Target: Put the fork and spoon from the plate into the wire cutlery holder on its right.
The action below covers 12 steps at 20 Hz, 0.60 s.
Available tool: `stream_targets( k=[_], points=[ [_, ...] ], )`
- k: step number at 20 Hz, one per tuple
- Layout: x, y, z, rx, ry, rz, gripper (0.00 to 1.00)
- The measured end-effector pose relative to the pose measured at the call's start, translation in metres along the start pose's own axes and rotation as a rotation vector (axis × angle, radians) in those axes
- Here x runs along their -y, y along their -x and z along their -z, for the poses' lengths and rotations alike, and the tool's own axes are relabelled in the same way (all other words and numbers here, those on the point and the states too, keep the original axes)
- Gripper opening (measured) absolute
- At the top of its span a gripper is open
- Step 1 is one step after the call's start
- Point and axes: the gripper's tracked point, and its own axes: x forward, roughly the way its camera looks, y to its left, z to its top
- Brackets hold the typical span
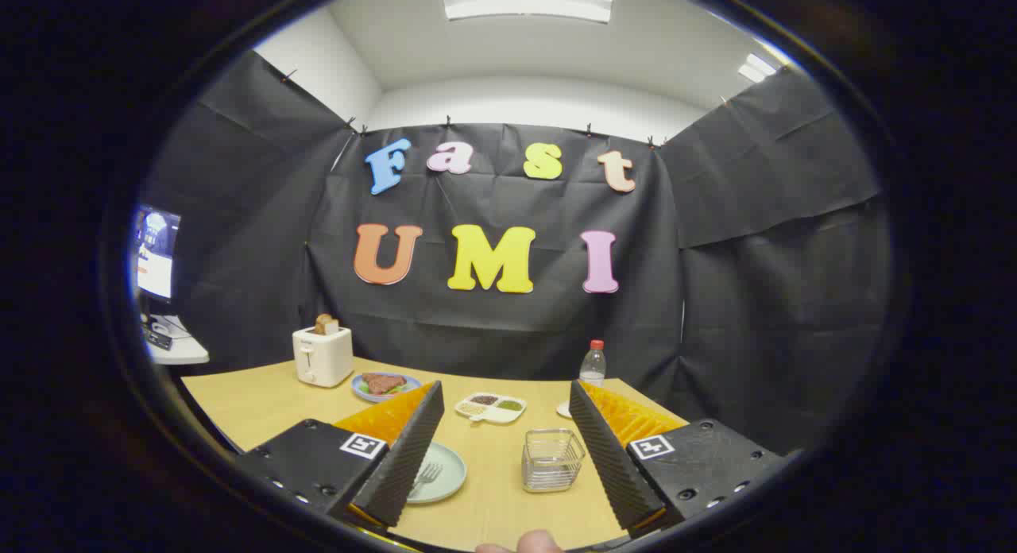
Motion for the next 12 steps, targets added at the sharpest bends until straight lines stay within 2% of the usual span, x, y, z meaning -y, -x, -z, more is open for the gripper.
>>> stream_targets(
  k=[12],
  points=[
    [-0.017,-0.004,0.011,-0.052,-0.009,-0.024,0.95]
  ],
)
